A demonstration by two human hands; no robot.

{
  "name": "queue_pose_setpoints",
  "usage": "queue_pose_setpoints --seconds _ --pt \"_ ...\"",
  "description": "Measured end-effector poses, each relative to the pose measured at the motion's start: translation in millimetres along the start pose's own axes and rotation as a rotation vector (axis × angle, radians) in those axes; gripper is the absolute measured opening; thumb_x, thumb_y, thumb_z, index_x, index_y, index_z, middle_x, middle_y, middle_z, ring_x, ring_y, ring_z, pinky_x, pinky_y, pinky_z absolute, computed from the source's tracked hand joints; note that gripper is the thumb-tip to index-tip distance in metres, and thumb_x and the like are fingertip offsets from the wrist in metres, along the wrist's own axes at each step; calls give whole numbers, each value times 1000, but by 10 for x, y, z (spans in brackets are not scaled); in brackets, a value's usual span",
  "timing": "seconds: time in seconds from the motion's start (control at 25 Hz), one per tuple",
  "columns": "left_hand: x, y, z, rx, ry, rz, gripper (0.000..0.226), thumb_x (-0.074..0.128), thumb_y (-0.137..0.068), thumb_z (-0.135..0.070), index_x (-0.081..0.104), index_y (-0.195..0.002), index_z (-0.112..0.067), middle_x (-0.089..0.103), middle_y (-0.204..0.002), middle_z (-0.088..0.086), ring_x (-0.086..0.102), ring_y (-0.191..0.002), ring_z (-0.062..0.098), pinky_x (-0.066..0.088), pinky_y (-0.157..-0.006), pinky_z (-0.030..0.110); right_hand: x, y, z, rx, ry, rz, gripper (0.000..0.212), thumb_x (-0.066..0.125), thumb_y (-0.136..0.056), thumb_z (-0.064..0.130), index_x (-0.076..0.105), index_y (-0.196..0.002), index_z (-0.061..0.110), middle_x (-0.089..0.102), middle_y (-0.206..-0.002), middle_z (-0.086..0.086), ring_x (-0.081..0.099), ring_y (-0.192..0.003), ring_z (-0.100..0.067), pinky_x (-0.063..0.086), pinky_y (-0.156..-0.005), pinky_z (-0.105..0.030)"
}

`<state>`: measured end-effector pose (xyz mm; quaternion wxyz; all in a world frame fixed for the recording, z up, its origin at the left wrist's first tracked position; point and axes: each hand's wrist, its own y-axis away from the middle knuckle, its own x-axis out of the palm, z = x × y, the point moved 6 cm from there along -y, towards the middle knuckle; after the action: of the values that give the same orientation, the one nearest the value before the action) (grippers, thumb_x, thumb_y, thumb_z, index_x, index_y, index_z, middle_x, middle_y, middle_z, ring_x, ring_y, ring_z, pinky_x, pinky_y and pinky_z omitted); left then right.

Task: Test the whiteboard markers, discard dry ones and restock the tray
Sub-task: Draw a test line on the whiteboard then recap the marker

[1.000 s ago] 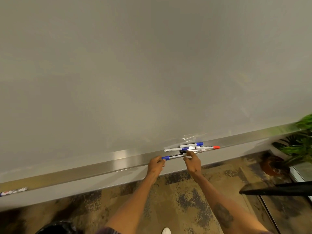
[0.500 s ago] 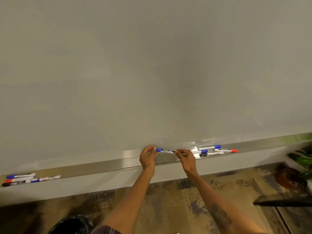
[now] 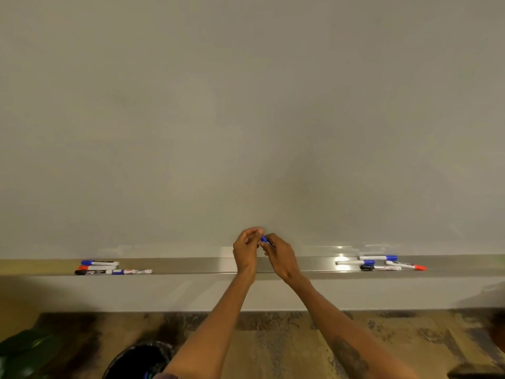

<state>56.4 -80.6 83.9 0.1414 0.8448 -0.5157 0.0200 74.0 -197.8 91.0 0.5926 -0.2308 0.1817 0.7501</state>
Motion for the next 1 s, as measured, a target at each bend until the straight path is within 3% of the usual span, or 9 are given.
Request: queue_pose_setpoints --seconds 0.28,0.56,0.68,0.8,1.0 --pt "-348 6 -601 75 105 107 25 61 -97 -16 70 -119 -9 75 -109 3 70 -106 17 54 -96 30 205 -7 776 -103 -62 -96 39 35 -105 41 53 -135 24 65 -122 7 62 -110 -10 50 -93 -28" --pt "-472 -12 -1186 208 131 138 18 59 -98 -20 74 -107 -18 75 -106 5 69 -105 20 53 -97 32 49 -90 1380 -232 4 -193 38 40 -104 38 54 -136 22 71 -110 0 67 -95 -17 54 -85 -31" --pt "-473 -9 -1393 246 158 143 18 58 -99 -20 73 -107 -16 75 -105 6 69 -104 20 54 -97 30 -39 -139 1572 -278 -33 -171 38 42 -104 38 55 -135 20 71 -110 1 67 -95 -15 52 -82 -25" --pt "-463 -14 -1591 292 168 145 21 58 -99 -20 73 -110 -12 74 -106 8 69 -106 22 54 -96 30 -115 -177 1739 -294 -98 -124 39 42 -104 39 56 -134 21 69 -114 3 65 -101 -12 50 -88 -24" --pt "-357 81 -1987 310 320 139 19 53 -101 -16 73 -100 -16 74 -90 -1 69 -91 13 55 -85 25 -270 -254 1995 -342 -197 -49 36 41 -105 34 59 -131 19 67 -114 5 63 -103 -9 51 -96 -31"
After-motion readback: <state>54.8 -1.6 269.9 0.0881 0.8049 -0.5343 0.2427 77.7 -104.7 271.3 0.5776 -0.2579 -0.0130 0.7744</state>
